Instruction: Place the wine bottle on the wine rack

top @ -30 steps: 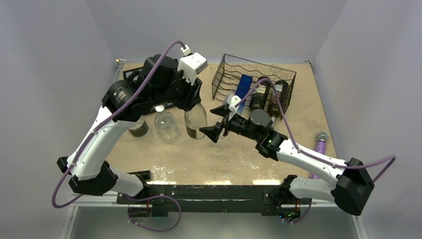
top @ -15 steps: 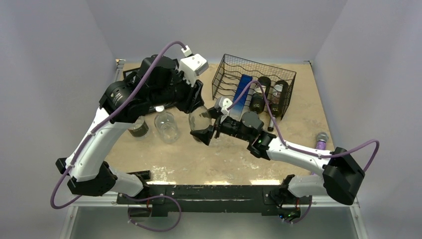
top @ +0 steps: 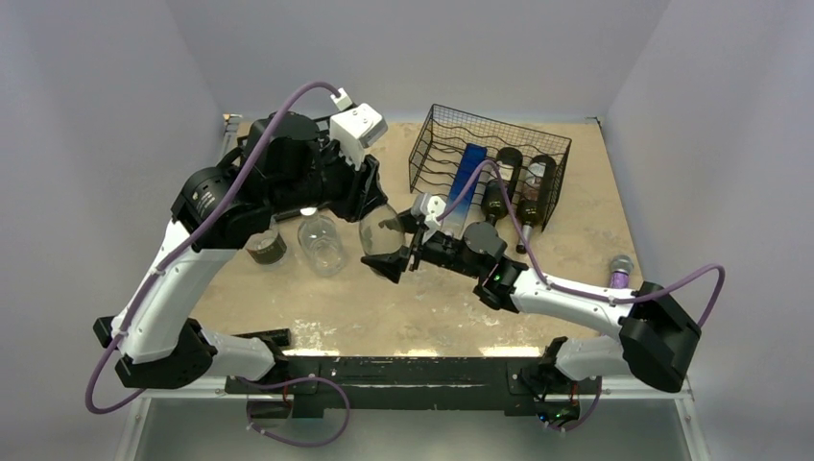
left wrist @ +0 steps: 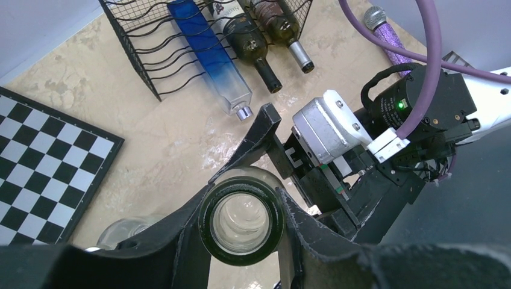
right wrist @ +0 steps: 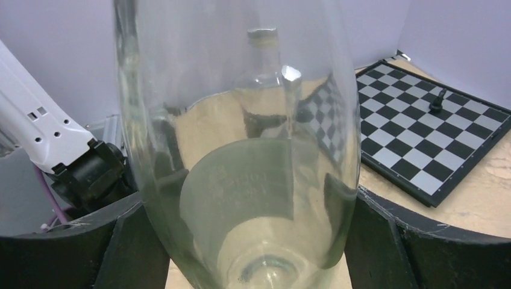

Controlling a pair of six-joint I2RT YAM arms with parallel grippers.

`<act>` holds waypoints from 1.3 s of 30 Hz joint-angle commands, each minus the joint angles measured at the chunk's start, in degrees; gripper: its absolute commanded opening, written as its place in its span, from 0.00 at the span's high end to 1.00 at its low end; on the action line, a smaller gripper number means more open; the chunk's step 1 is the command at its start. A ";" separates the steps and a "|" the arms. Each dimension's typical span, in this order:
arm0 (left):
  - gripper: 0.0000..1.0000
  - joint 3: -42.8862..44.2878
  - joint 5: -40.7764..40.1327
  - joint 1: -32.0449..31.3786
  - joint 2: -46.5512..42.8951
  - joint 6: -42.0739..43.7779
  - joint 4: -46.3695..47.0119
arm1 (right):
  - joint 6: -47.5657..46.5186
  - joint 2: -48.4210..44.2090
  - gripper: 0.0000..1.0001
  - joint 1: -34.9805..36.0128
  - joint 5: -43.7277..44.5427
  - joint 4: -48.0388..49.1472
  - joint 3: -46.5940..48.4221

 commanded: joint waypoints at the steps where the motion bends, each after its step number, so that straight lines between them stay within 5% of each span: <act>1: 1.00 0.38 4.41 -0.59 -5.72 -3.13 13.81 | -1.55 -1.63 0.89 -0.83 7.72 -4.39 0.61; 2: 1.00 -0.40 4.76 -0.59 -6.20 -2.94 14.43 | -2.24 -2.19 1.00 -0.83 8.63 -5.39 0.95; 14: 0.99 -15.47 8.69 -0.59 -14.83 0.70 25.52 | -18.32 -10.55 1.00 -0.34 22.91 -12.80 4.66; 16: 0.89 -16.84 9.15 -0.65 -16.13 1.62 26.50 | -22.46 -12.71 1.00 -0.22 24.52 -13.81 5.99; 21: 0.38 -18.84 8.20 -0.59 -18.26 3.79 28.15 | -35.09 -16.84 1.00 -0.12 27.35 -14.69 10.06; 25: 0.13 -20.80 7.62 -0.59 -19.35 4.66 29.48 | -44.89 -18.23 1.00 -0.03 29.91 -13.38 12.32; 29: 0.01 -21.11 5.48 -0.59 -19.71 5.46 29.25 | -54.72 -15.99 1.00 -0.04 34.19 -6.04 12.02; 39: 0.01 -16.70 -2.91 -0.54 -22.16 3.64 26.15 | -64.90 -17.42 1.00 0.01 31.77 -11.29 10.44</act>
